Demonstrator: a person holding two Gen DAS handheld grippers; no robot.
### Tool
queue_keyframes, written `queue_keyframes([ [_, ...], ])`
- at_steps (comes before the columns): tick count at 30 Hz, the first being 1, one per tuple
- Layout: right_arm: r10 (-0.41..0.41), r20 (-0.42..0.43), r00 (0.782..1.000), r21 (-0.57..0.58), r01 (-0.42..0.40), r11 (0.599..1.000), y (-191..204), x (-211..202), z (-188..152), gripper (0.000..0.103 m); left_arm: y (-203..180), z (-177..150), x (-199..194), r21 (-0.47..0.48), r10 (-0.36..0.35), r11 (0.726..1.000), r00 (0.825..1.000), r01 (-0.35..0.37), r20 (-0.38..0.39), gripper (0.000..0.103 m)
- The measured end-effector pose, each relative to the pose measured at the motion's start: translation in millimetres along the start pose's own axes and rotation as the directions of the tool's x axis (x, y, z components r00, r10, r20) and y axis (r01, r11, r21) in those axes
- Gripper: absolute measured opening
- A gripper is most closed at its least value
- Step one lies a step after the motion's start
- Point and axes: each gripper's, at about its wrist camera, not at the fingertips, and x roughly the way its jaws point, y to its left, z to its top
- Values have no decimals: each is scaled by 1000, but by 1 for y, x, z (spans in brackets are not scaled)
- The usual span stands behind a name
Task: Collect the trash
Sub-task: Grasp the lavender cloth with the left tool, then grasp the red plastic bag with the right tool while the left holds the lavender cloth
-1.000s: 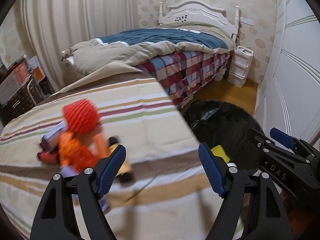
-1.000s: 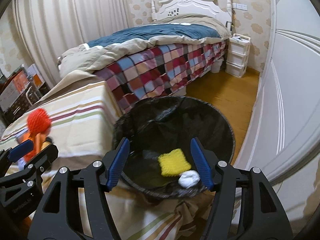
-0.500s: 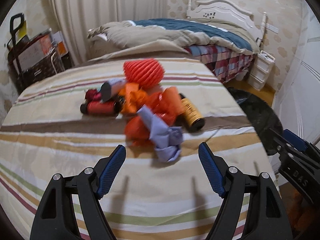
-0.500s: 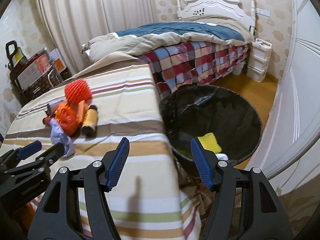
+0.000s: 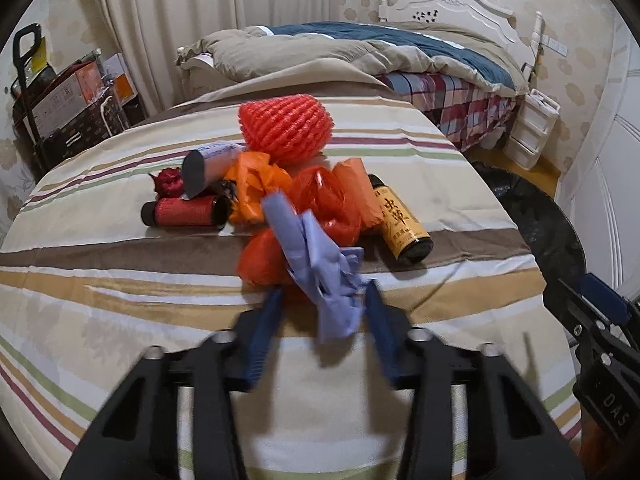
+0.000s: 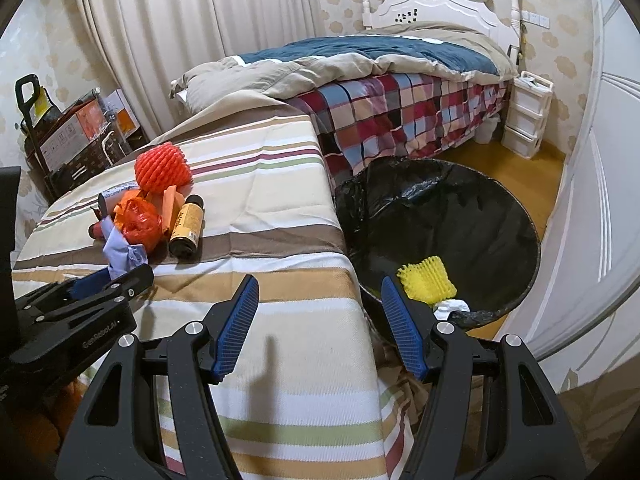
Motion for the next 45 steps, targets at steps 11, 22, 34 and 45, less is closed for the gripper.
queue_keyframes([
  [11, 24, -10, 1000, -19, -24, 1000, 11, 5, 3, 62, 12, -14, -23, 20, -58, 998, 998, 57, 27, 20],
  [22, 60, -31, 998, -75, -62, 995, 43, 8, 0, 62, 45, -23, -39, -4, -44, 999, 998, 44, 52, 20],
  [34, 106, -52, 993, -135, -113, 984, 78, 9, -1, 62, 85, -27, -43, -57, -5, 998, 998, 8, 58, 20],
  [45, 185, -68, 980, -216, -195, 957, 134, 15, 6, 71, 131, -29, -43, -128, 69, 990, 996, -62, 57, 20],
])
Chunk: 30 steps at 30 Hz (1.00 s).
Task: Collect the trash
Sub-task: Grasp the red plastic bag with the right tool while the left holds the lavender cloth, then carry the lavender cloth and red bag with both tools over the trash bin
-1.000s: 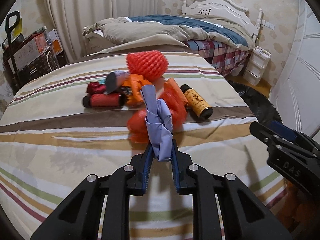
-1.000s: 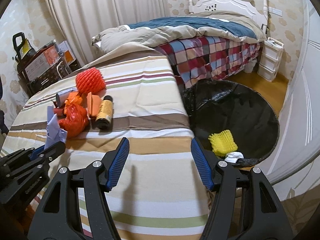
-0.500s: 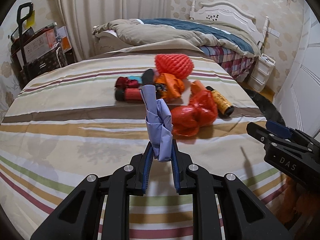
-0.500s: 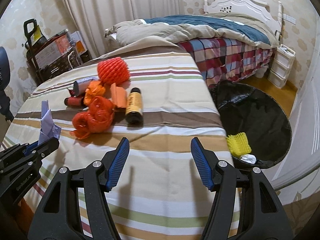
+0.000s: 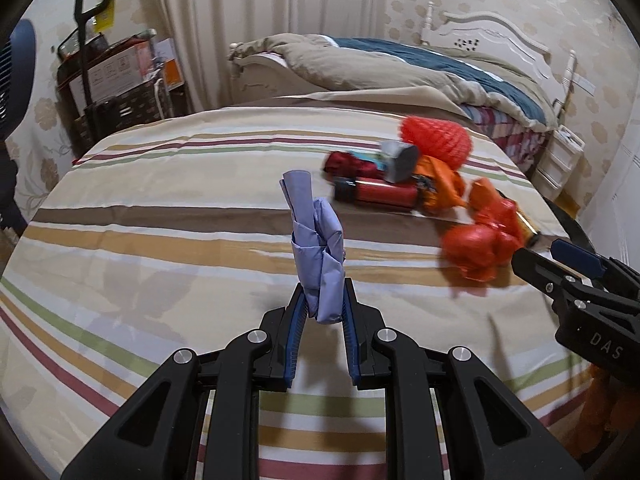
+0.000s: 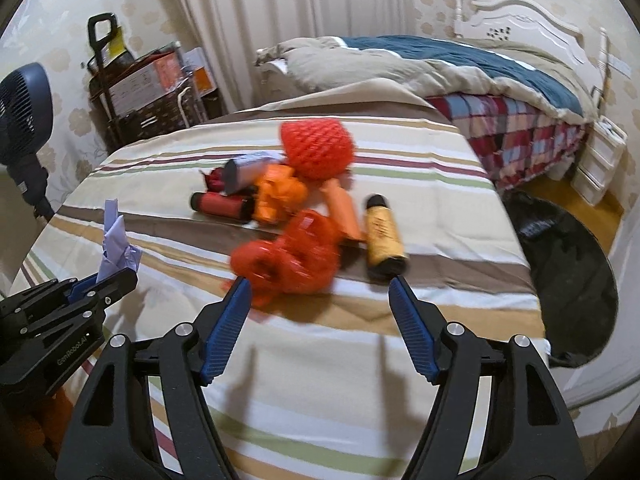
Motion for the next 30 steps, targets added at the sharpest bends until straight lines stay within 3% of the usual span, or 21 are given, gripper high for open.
queue_keyframes([
  [4, 11, -17, 1000, -11, -11, 1000, 12, 13, 6, 77, 17, 3, 2, -25, 22, 999, 1000, -22, 4, 20],
  [11, -14, -60, 998, -47, 11, 999, 29, 34, 9, 78, 35, 5, 8, -58, 32, 998, 999, -32, -2, 20],
  [12, -22, -64, 998, -54, 19, 998, 31, 36, 8, 77, 36, 4, 8, -60, 30, 998, 1000, -30, -2, 20],
  [14, -37, -72, 997, -73, 32, 997, 35, 38, 7, 65, 37, 5, 9, -64, 26, 998, 1000, -26, -3, 20],
  [30, -33, -8, 999, -64, 33, 997, 27, 3, 3, 62, 16, 5, -4, -34, -21, 999, 999, 22, 29, 20],
])
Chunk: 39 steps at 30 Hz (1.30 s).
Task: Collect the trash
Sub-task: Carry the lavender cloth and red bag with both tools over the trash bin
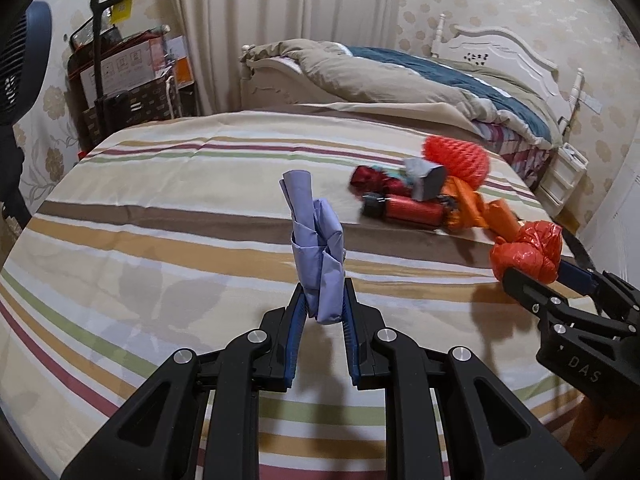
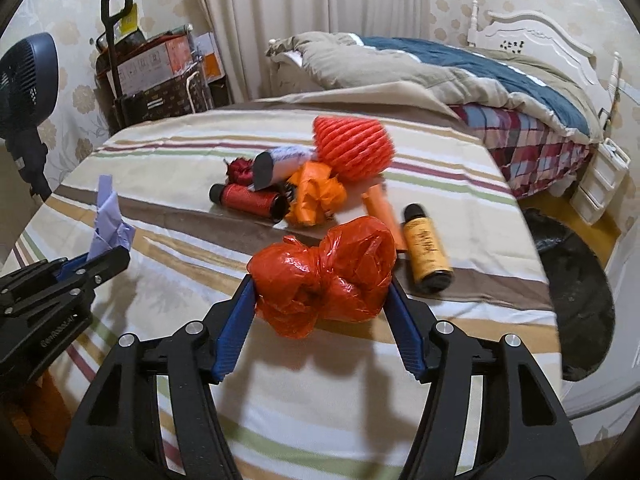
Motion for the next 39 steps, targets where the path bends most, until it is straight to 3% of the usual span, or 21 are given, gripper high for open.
queue_keyframes([
  [12, -133, 55, 990, 123, 125, 985, -75, -38, -9, 62, -71, 9, -14, 99, -123, 988, 992, 119, 33, 20],
  [22, -260, 66, 963, 244, 237, 940, -157, -58, -17, 62, -143, 22, -10, 174, -237, 958, 971, 228, 30, 20],
  [39, -333, 14, 943, 350, 307, 885, -248, -38, -29, 62, -248, 36, 23, 308, -277, 914, 961, 266, -9, 20],
])
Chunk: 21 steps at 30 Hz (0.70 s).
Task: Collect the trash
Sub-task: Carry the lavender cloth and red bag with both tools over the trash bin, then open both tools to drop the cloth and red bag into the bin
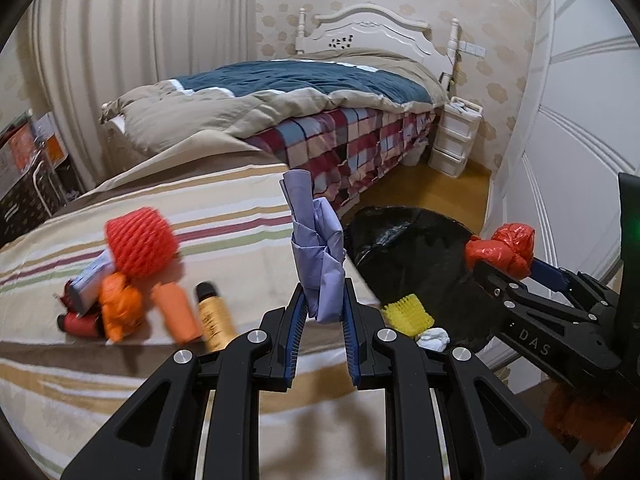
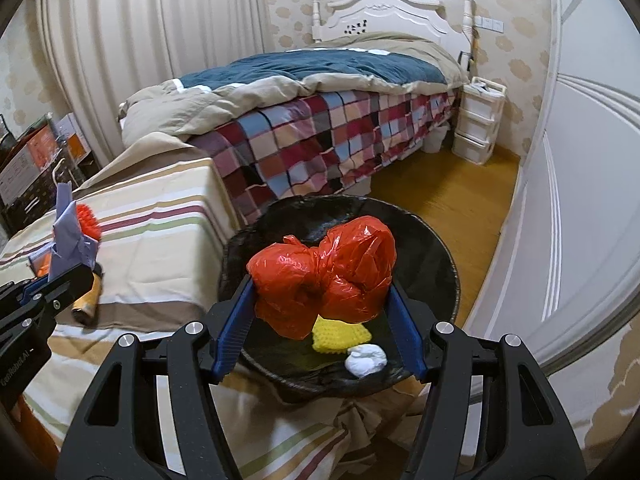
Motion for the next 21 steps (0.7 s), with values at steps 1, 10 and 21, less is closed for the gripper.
queue_keyframes([
  [1, -2, -2, 1000, 3, 2, 1000, -2, 1, 0, 62, -2, 1, 4, 5, 1, 1000, 1000, -1, -2, 20],
  [10, -27, -29, 999, 37, 28, 999, -26, 24, 6, 62, -23, 10, 39, 27, 8, 1000, 999, -7, -41, 20],
  [21, -52, -53, 997, 68, 55, 996, -45, 42, 9, 62, -45, 20, 70, 64, 14, 998, 998, -10, -67, 20],
])
